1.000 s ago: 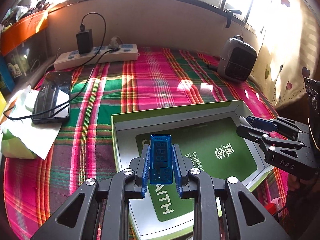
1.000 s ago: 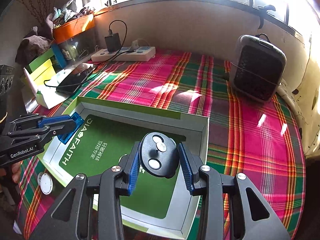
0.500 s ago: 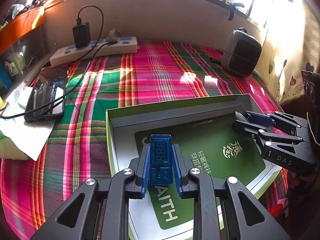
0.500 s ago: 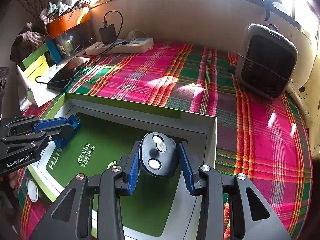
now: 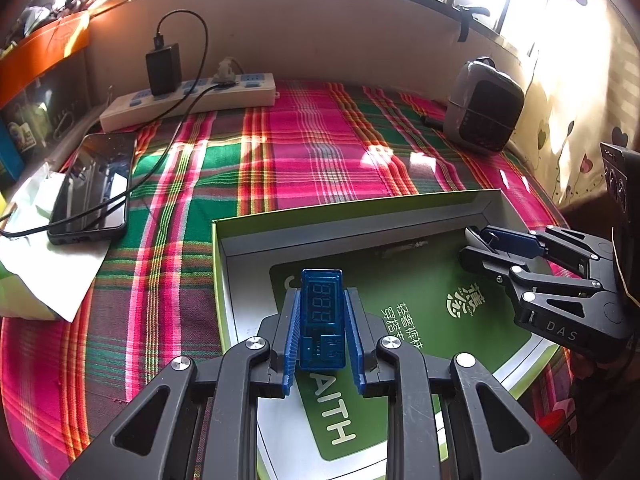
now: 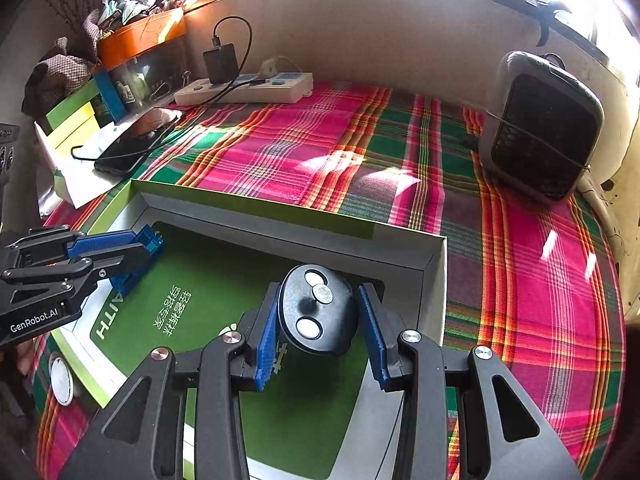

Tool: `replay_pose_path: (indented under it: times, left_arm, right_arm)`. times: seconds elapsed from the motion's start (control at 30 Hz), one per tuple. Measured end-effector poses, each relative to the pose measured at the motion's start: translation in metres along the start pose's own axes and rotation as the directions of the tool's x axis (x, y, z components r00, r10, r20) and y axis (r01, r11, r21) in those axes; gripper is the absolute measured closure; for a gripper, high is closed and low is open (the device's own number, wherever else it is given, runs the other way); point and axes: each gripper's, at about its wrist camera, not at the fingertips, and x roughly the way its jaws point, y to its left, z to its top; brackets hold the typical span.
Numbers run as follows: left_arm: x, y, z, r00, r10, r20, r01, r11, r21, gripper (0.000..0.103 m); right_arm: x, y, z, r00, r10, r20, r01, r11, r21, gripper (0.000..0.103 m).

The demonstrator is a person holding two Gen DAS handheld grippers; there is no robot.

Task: Organize rigid objects
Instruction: 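Open the left tool over the box while the right tool releases the black disc inside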

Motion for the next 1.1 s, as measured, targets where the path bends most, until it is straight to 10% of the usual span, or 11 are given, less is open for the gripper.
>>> replay_pose_path:
  times: [1.1]
  left_arm:
    - [-0.043, -0.004, -0.013, 0.998, 0.013, 0.06, -0.012, 1.0, -0.017, 0.067]
  right_arm:
    - [-0.032, 0.023, -0.01, 0.999, 0.008, 0.052, -0.007, 1.0, -0.011, 0.052]
